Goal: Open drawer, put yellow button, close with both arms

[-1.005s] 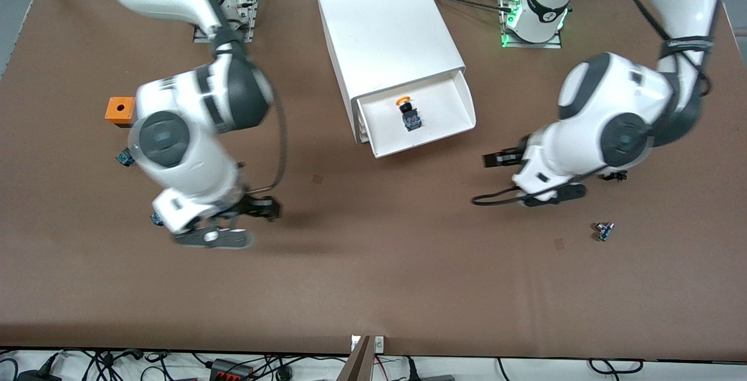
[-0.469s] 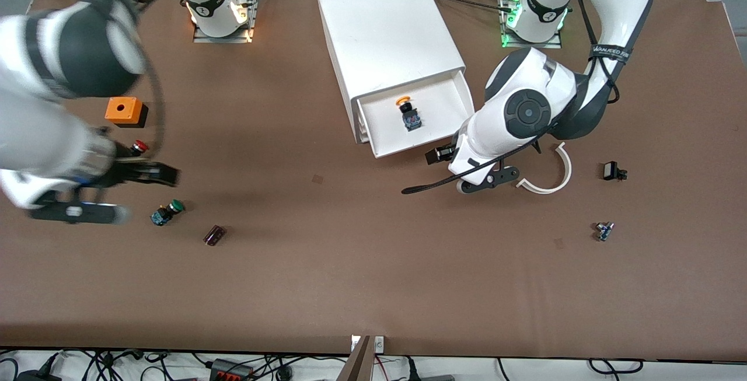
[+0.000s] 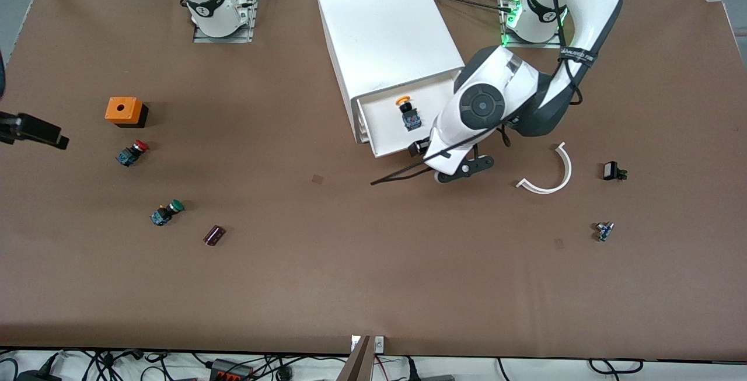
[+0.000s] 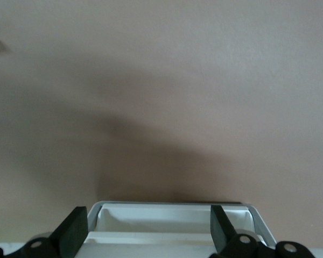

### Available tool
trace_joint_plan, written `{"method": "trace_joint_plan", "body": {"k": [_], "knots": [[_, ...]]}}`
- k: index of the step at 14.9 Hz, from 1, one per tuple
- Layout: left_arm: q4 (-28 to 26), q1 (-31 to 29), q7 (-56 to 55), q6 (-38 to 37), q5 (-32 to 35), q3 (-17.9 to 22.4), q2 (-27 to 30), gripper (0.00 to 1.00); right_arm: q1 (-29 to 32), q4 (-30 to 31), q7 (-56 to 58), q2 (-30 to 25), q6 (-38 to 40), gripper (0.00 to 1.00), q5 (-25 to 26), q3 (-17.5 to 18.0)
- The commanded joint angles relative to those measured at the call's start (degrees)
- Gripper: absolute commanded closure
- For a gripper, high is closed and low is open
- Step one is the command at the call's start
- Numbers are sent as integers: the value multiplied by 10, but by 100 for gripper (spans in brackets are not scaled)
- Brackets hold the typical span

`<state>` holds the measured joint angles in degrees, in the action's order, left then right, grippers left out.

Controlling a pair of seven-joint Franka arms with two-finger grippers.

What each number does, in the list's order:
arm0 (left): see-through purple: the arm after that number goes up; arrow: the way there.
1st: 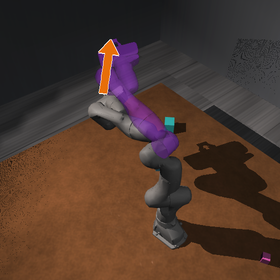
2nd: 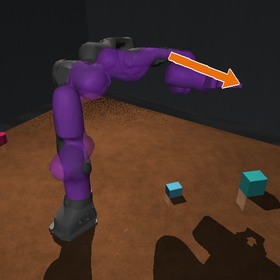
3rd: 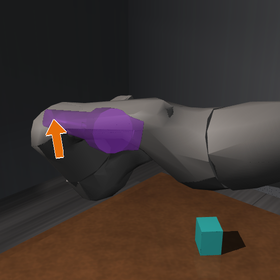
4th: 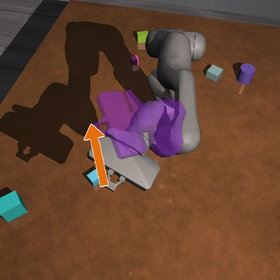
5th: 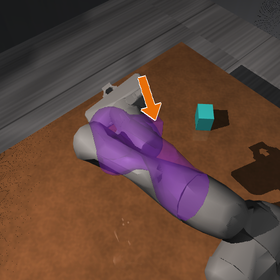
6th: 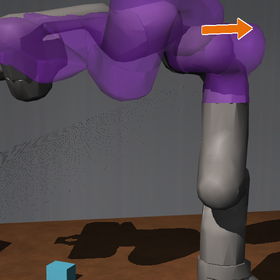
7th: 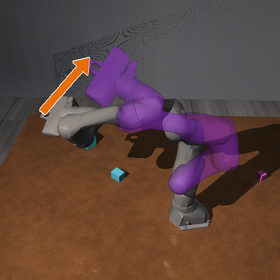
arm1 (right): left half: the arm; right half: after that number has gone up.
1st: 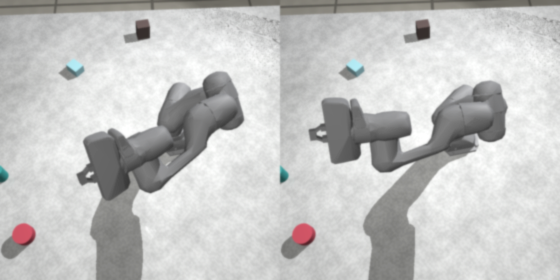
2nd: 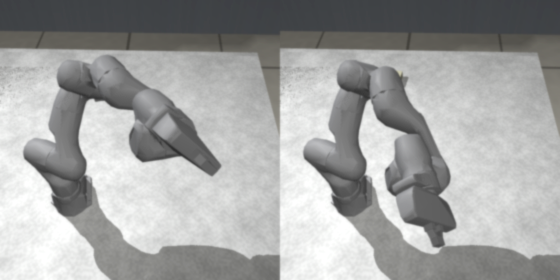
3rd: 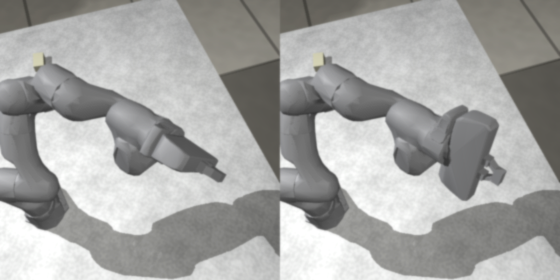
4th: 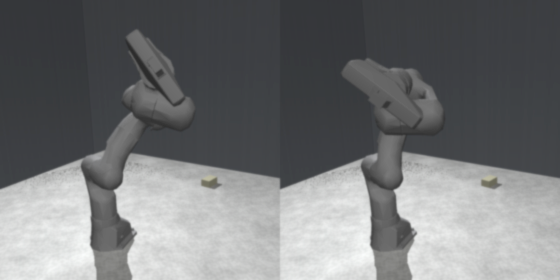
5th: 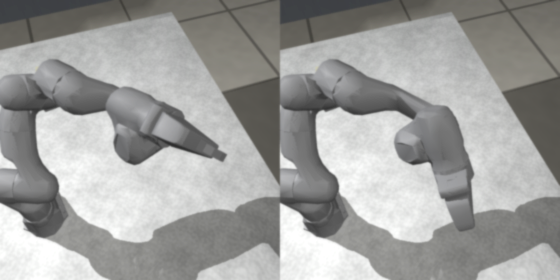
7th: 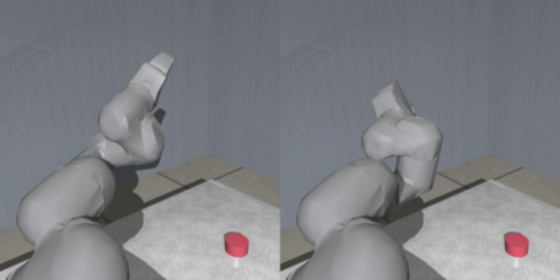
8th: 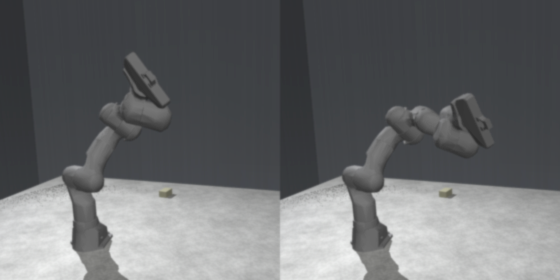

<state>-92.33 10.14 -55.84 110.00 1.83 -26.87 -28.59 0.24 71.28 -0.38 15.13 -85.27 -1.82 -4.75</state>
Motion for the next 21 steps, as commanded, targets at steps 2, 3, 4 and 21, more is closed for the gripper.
{"method": "trace_joint_plan", "body": {"k": [2, 3, 4, 21], "knots": [[-34, -3, -18, 0, 12, -42, 24, 0, 13, 64, 9, -29, -35, 0, 19, 29], [-43, -4, -23, 0, 11, -53, 26, 0, 13, 84, 16, -38, -41, 0, 19, 29], [-53, -5, -25, -1, 8, -57, 26, 0, 14, 101, 26, -47, -52, 0, 19, 29], [-61, -82, 15, -35, 17, -101, 49, 0, 13, 228, 29, -140, -82, 0, 23, 29]]}}
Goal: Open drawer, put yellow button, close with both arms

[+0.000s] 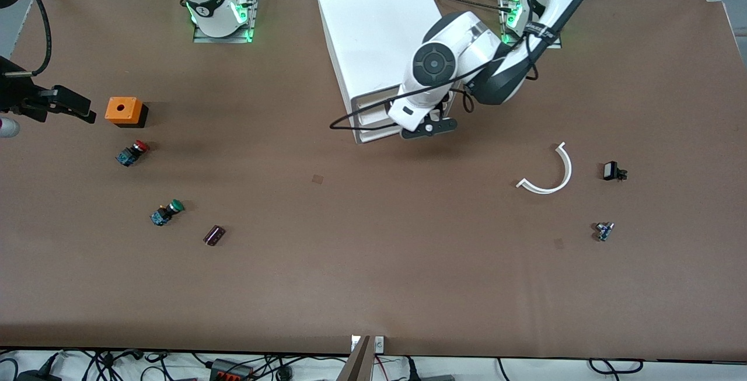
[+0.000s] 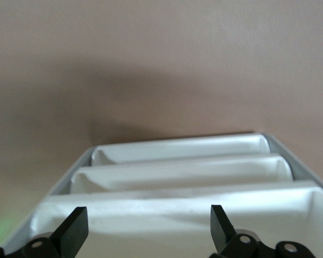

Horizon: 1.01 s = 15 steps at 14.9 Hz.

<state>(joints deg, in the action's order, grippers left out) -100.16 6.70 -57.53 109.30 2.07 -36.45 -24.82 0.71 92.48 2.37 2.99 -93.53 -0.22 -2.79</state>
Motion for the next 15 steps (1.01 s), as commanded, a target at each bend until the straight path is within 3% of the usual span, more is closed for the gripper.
{"method": "trace_joint_plan", "body": {"k": [1, 4, 7, 9, 12, 15], "knots": [[23, -72, 55, -29, 14, -7, 12, 0, 8, 16, 4, -19, -5, 0, 7, 9], [47, -126, 172, -41, 20, -6, 23, 0, 10, 17, 10, -19, -17, 0, 7, 9], [103, -178, 277, -111, 43, -6, 23, 0, 9, 19, 6, -19, -16, 0, 8, 9], [116, -217, 346, -117, 98, -10, 22, 0, 9, 19, 2, -19, -15, 0, 13, 9], [150, -244, 456, -144, 102, -5, 26, 0, 8, 18, 0, -19, -18, 0, 13, 9], [158, -219, 547, -163, 76, 78, 77, 0, 8, 23, 0, -18, -31, 0, 13, 10]]}}
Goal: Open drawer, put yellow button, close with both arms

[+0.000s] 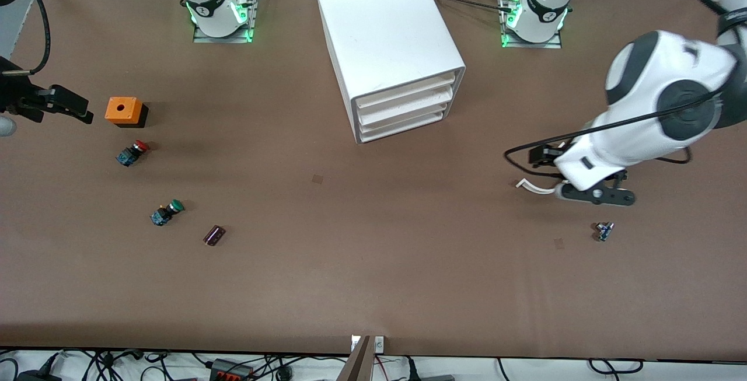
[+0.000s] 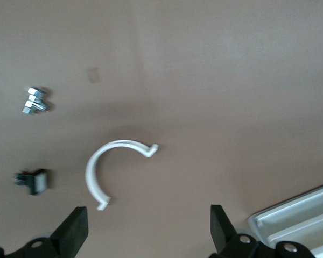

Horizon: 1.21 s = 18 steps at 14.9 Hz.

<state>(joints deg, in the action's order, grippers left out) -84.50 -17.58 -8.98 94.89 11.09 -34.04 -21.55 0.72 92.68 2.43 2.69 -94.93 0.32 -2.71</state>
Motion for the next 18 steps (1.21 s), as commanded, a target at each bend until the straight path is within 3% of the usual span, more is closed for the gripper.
{"method": "trace_joint_plan", "body": {"k": [1, 3, 8, 12, 18], "knots": [[-1, 57, 87, -19, -51, 113, 67, 0, 8, 21, -1, -15, -20, 0, 7, 9], [-15, 120, 146, -17, -91, 215, 98, 0, 9, 20, 0, -15, -25, 0, 7, 9], [-97, 206, 78, -2, -92, 311, 195, 0, 12, 15, 0, -11, -22, 0, 6, 7], [-150, 207, 85, 64, -94, 311, 235, 0, 12, 15, 1, -10, -20, 0, 6, 7], [-143, 187, 78, 32, -94, 284, 235, 0, 12, 15, 3, -14, -6, 0, 6, 3]]}}
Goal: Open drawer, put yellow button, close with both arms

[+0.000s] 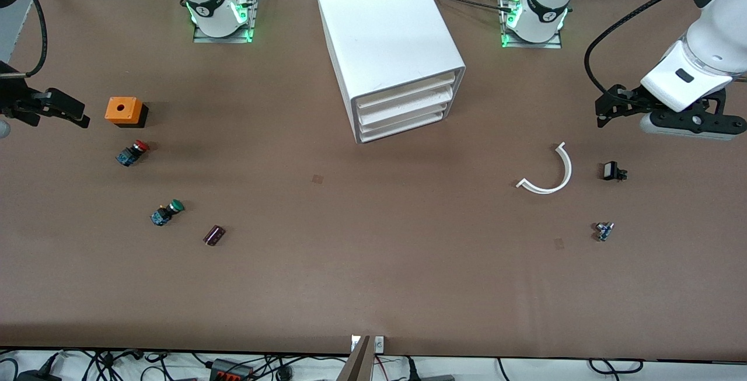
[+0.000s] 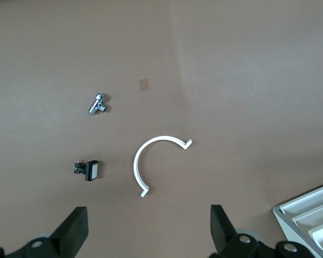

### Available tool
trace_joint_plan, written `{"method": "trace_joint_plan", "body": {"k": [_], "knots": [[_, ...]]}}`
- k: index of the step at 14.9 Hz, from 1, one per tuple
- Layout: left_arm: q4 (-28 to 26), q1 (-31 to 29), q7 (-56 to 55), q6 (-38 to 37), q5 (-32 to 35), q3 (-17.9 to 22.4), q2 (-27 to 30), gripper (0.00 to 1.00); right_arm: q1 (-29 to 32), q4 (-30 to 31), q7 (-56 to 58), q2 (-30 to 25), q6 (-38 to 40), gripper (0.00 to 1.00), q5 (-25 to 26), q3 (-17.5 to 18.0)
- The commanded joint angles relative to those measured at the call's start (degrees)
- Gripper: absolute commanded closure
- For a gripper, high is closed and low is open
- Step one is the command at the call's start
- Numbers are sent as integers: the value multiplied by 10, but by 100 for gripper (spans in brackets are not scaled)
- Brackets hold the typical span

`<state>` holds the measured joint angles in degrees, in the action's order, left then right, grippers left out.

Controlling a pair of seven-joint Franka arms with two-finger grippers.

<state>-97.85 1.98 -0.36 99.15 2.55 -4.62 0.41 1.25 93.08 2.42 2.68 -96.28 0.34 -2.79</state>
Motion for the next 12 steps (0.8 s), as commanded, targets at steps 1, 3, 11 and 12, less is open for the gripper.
{"method": "trace_joint_plan", "body": {"k": [1, 3, 11, 12], "knots": [[-5, -8, -6, -15, -9, -9, 11, 0, 7, 11, 3, -14, 7, 0, 5, 4], [-4, -8, -6, -18, -9, -10, 11, 0, 7, 10, 3, -14, 7, 0, 5, 4], [-2, -8, -1, -19, -9, -8, 10, 0, 8, 10, 8, -14, 9, 0, 6, 3], [-2, -8, -1, -19, -9, -8, 10, 0, 7, 10, 8, -14, 9, 0, 5, 3]]}}
